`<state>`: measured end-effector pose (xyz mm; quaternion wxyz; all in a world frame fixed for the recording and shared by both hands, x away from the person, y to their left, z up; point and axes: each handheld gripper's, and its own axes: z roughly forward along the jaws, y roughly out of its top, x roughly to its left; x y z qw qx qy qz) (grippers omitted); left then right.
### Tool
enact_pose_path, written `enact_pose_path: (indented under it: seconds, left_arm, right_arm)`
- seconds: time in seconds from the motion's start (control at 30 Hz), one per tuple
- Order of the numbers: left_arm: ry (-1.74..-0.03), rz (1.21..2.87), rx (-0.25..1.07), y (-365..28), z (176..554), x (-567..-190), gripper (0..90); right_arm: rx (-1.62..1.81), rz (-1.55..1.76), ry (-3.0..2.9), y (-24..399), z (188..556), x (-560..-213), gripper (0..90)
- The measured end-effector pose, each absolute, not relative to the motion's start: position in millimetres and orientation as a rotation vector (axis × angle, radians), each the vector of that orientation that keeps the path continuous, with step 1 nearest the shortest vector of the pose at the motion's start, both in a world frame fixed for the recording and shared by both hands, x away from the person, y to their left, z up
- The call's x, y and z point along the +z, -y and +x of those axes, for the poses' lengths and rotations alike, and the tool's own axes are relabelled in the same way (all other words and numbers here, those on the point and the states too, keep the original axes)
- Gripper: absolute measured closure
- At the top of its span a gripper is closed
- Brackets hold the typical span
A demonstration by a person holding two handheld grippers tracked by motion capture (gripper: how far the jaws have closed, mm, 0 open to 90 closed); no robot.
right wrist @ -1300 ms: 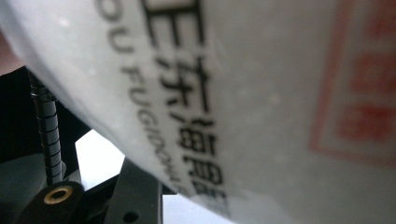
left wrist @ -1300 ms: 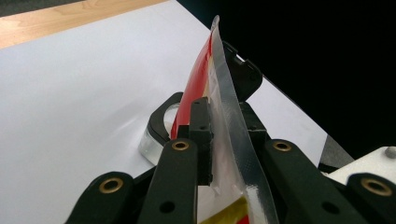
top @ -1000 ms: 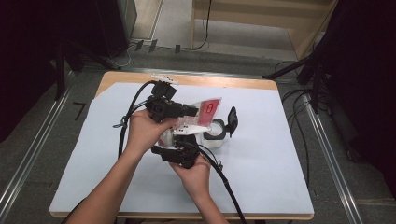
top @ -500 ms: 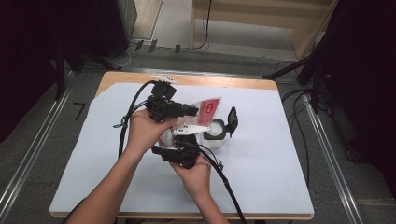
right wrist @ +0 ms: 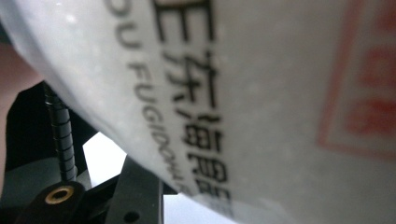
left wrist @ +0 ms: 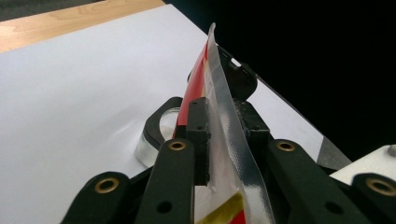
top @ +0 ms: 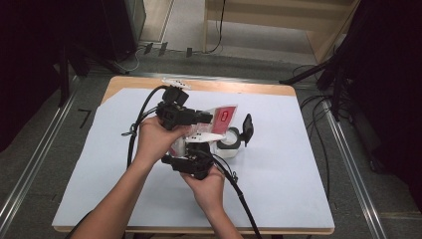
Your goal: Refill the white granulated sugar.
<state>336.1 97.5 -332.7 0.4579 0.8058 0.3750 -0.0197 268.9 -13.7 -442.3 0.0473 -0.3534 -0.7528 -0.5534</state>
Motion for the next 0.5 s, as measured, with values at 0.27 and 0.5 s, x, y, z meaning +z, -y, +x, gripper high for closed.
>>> enact_pose_path:
  seconds: [0.27, 0.5]
  left_arm:
    - [-0.922, 1.989, -0.035, -96.3, 335.4, -331.8, 77.5]
    - [-0.915, 1.989, -0.03, -95.3, 334.6, -331.8, 77.7]
  right_arm:
    - [-1.678, -1.082, 2.283, 16.1, 269.4, -439.6, 60.8]
    - [-1.686, -1.083, 2.283, 15.8, 269.4, -440.1, 60.7]
